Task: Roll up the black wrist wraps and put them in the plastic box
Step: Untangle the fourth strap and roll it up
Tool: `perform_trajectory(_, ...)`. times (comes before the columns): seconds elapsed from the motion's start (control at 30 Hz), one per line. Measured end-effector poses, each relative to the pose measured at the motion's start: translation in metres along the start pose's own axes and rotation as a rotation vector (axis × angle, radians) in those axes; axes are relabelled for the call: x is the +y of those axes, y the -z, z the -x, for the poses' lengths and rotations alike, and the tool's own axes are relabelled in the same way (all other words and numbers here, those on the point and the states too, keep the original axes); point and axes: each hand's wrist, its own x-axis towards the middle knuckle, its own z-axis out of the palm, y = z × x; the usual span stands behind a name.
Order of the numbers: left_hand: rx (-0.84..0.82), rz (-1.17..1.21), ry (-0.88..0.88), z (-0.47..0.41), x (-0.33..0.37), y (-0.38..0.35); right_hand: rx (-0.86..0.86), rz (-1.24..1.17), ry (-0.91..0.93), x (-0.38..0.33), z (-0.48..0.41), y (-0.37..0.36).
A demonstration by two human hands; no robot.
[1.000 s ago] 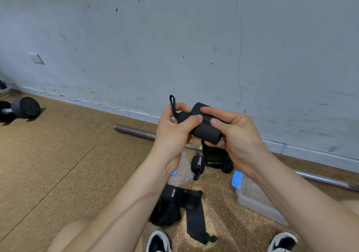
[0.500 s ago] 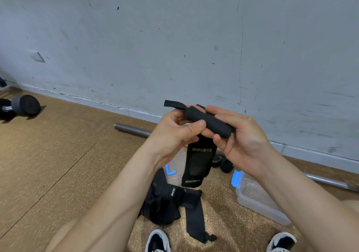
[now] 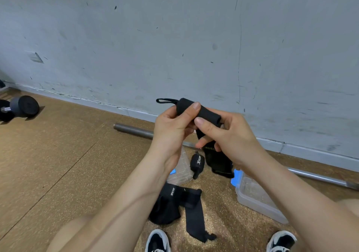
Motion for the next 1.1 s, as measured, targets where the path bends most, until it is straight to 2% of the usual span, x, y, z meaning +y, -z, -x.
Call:
perform_trajectory(0.1,-0.033,0.058,0.062,0.000,-0.001,-0.001,-0.011,0.070,0.029,0.001,-0.001,0.001)
perform_trajectory(0.23,-0.072,-0.008,0.098,0.001,-0.002,0.001,-0.018,0.077,0.030,0.003,0.000,0.003)
perform_trajectory(0.33,-0.039,-0.049,0.141,0.003,-0.001,0.002,0.017,0.145,0.010,0.006,-0.001,0.004)
perform_trajectory(0.5,0.054,0.028,0.143,0.003,-0.002,-0.006,0.081,0.279,0.017,0.011,-0.002,0.003)
perform_trajectory(0.73,0.205,0.095,0.069,0.003,-0.003,-0.012,0.174,-0.122,-0.217,0.013,-0.007,-0.003)
perform_trajectory(0.93,0.227,0.055,0.043,0.013,-0.015,-0.022,0.345,-0.315,-0.165,0.007,-0.008,0.001)
perform_trajectory(1.0,0.175,-0.004,0.055,0.020,-0.019,-0.027,0.412,-0.295,-0.147,0.005,-0.011,0.007)
perform_trajectory(1.03,0.096,-0.040,0.082,0.024,-0.019,-0.028,0.437,-0.234,-0.138,0.005,-0.012,0.011)
perform_trajectory(1.1,-0.141,-0.228,0.149,0.029,-0.012,-0.027,0.453,0.036,-0.112,0.003,-0.016,0.025)
